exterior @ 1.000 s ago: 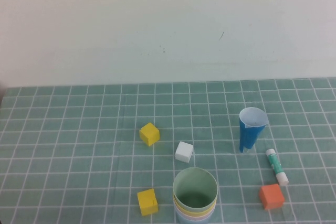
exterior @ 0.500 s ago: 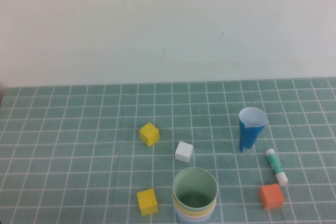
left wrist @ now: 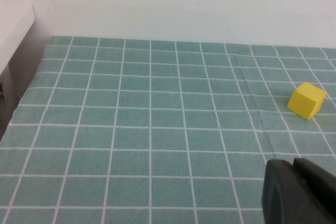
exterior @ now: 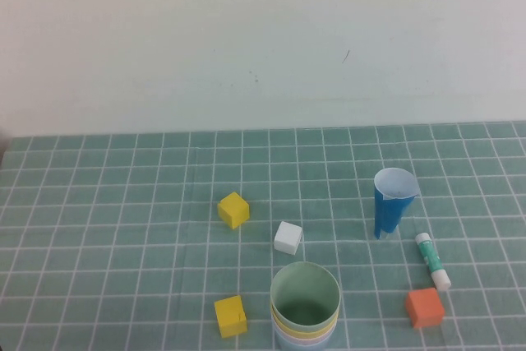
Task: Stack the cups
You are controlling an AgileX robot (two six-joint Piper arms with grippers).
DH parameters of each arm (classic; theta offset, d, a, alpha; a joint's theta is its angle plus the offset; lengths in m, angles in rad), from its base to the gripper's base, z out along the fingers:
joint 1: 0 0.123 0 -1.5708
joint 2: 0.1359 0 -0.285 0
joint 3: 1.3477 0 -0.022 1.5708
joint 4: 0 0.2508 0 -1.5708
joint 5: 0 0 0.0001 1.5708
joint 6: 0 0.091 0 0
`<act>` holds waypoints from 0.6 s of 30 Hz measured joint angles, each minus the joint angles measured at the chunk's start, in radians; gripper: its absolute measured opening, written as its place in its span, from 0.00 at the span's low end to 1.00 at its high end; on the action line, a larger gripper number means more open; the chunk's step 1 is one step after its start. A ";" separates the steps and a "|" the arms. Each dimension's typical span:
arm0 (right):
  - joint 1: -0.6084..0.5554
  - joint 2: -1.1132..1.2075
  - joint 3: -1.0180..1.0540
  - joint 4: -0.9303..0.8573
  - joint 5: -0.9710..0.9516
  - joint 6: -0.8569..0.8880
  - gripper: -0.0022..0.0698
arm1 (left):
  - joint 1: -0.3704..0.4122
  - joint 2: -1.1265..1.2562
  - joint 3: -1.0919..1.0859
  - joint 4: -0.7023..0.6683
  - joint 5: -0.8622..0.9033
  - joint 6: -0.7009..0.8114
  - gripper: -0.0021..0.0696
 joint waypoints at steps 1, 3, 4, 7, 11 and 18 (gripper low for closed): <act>0.000 0.000 0.000 0.005 0.001 0.000 0.03 | 0.000 0.000 0.000 0.000 0.000 0.000 0.03; 0.002 0.000 0.000 0.008 0.002 0.000 0.03 | 0.000 0.000 0.000 0.000 0.000 0.002 0.03; 0.001 0.000 0.000 0.008 0.002 0.000 0.03 | 0.000 0.000 0.000 0.000 0.000 0.004 0.03; 0.001 0.000 0.000 0.009 0.002 -0.004 0.03 | 0.000 0.000 0.000 0.000 0.000 0.004 0.03; 0.001 0.000 0.000 0.009 0.002 -0.011 0.03 | 0.000 0.000 0.000 0.000 0.000 0.004 0.03; 0.001 0.000 0.000 0.010 0.002 -0.015 0.03 | 0.000 0.000 0.000 0.000 0.000 0.004 0.03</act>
